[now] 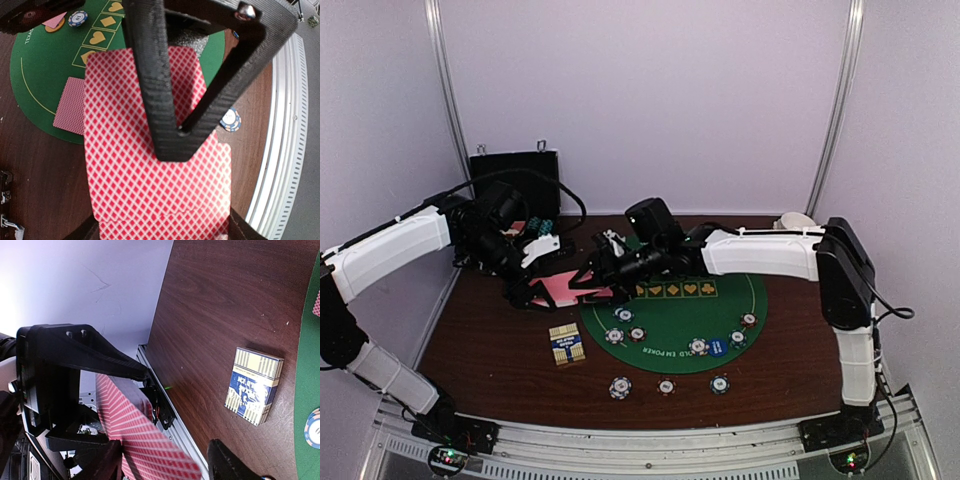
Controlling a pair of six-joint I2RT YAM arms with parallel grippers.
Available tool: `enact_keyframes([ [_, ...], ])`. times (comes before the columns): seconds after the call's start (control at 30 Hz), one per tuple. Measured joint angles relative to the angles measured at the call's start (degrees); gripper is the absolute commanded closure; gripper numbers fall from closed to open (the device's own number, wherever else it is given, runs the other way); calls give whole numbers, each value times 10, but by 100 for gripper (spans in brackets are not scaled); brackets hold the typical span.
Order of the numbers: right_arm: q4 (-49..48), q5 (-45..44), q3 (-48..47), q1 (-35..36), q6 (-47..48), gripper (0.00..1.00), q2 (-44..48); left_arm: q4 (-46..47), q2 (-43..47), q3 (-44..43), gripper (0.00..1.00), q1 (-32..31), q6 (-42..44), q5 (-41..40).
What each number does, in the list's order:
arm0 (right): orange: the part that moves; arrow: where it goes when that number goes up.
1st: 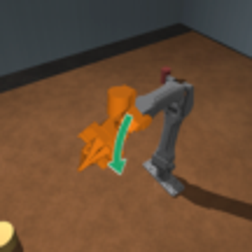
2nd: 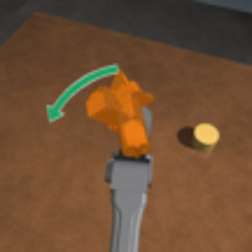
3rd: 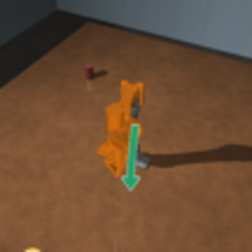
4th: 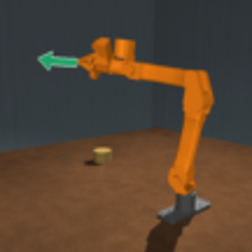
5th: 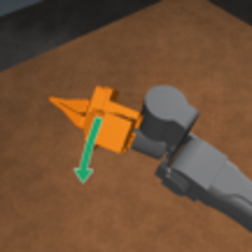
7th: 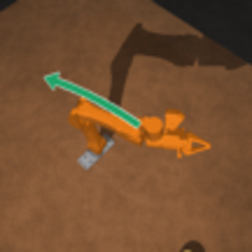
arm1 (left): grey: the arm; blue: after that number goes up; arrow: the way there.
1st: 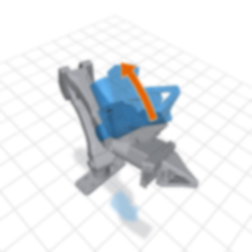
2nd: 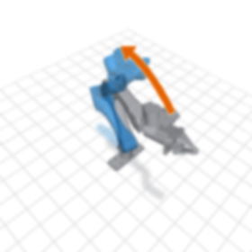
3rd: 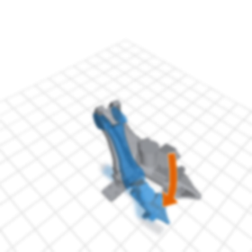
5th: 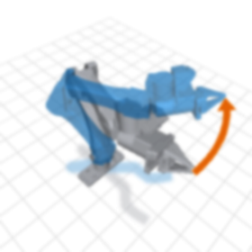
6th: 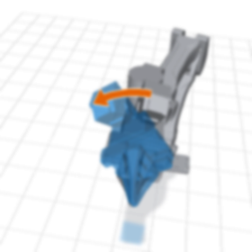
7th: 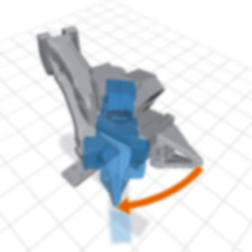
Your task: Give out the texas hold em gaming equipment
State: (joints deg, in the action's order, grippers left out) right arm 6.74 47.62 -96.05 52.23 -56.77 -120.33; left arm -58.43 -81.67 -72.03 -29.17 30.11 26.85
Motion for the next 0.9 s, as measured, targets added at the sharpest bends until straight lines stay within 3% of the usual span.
enact_keyframes([
  [0.6,21,0,17,-14,10,66,33,0,0,0,100,0,0,4],
  [0.9,28,0,35,-25,9,83,59,0,0,0,100,0,0,4],
])
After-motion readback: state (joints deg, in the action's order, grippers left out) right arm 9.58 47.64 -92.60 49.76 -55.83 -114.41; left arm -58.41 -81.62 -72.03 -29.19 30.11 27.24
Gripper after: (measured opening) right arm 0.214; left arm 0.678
